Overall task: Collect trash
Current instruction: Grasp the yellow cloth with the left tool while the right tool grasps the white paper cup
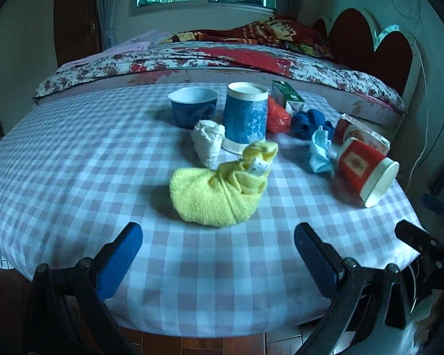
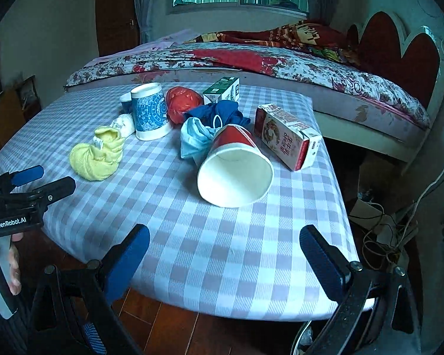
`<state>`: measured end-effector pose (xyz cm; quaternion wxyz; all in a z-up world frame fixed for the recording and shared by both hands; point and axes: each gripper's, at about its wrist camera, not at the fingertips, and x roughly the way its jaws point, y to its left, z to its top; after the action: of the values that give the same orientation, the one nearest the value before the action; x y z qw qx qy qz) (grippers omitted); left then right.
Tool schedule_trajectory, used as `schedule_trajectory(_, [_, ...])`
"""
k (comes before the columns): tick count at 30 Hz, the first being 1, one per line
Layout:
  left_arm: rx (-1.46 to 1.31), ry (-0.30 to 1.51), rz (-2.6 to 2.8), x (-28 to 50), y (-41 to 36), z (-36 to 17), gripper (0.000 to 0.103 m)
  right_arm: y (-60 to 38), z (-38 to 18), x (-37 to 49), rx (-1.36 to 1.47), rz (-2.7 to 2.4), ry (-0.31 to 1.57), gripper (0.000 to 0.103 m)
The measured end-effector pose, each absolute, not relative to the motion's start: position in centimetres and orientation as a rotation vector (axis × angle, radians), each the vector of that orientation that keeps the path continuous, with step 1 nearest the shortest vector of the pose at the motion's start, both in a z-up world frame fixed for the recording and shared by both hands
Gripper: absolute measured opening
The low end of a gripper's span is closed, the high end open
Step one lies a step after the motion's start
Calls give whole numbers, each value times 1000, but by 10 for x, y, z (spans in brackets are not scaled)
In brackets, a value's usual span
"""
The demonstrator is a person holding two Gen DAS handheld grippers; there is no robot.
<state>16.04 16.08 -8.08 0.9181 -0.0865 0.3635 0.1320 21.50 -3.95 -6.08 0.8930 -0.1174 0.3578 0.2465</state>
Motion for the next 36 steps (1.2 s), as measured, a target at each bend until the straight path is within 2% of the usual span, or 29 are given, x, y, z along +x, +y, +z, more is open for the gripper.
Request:
schedule_trajectory(8, [-198,767,294,196,177,-93,101,-17,-74,267,-237,521,778,102])
schedule_trajectory(13, [-204,786,264,201,178,-100,91,-12,-76,274,-227,548,781,102])
schedule_trajectory(14, [-205,787,253,201,178,-101,89,-11,-77,274,-230,553,780,98])
schedule_trajectory(17, [-210,798,203,203,177,-101,67,-12,-80,277,-227,565,801,71])
schedule_trajectory(18, [-212,798,186,204,176,-100,56,-13,-81,277,-217,570,806,70])
schedule_trajectory(22, [-200,784,153,200,172,-97,45,-16,-77,274,-198,581,798,60])
schedule_trajectory(25, [-209,764,141,193,171,-92,44,-17,-73,270,-197,596,786,49])
schedule_trajectory(36, [-173,710,82,169,148,-66,44,-38,-45,231,-161,600,688,49])
